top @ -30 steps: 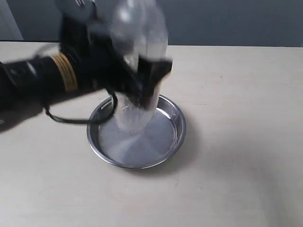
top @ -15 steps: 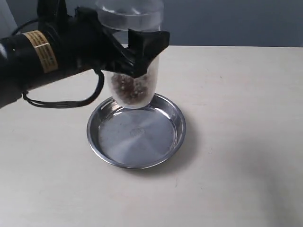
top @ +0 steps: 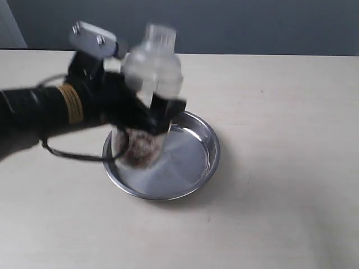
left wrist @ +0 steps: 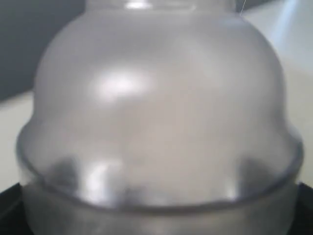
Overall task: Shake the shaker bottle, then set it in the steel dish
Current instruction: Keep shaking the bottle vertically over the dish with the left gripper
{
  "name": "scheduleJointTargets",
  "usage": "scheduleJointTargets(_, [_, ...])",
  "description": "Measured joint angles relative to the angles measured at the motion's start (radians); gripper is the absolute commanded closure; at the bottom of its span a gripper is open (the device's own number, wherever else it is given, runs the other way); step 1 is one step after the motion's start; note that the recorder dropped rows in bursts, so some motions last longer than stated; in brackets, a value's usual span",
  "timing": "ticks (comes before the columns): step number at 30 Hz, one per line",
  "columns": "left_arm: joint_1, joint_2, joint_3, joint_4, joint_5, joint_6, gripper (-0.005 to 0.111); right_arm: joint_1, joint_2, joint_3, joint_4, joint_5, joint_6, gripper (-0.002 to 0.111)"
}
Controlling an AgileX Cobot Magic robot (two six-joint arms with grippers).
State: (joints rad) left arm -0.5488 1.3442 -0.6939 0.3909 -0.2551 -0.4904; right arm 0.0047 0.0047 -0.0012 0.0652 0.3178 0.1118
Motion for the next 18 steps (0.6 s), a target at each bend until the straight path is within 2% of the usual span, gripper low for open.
scheduleJointTargets(1, [0.000,-0.041,-0.032,0.000,-0.091,0.007,0.106,0.000,0.000,0.000,0.000,0.000,0.000,0.109])
scheduleJointTargets(3, [0.000,-0.002,0.004,0.000,-0.163,0.005,0.106,0.000,0.000,0.000,0.000,0.000,0.000,0.109])
scheduleJointTargets(6, [0.028,0.034,0.019,0.009,-0.037,0.010,0.106,0.000,0.000,0.000,0.000,0.000,0.000,0.109])
scheduleJointTargets(8, [0.046,-0.058,-0.059,0.007,-0.072,0.024,0.106,0.000,0.000,0.000,0.000,0.000,0.000,0.109])
scheduleJointTargets(11, [0.043,-0.008,-0.016,-0.001,-0.120,0.015,0.106,0.000,0.000,0.000,0.000,0.000,0.000,0.109])
scheduleJointTargets(15, [0.042,0.080,0.033,0.004,0.015,-0.014,0.106,0.000,0.000,0.000,0.000,0.000,0.000,0.109])
scheduleJointTargets(18, [0.042,-0.008,-0.034,0.016,-0.047,-0.015,0.106,0.000,0.000,0.000,0.000,0.000,0.000,0.109])
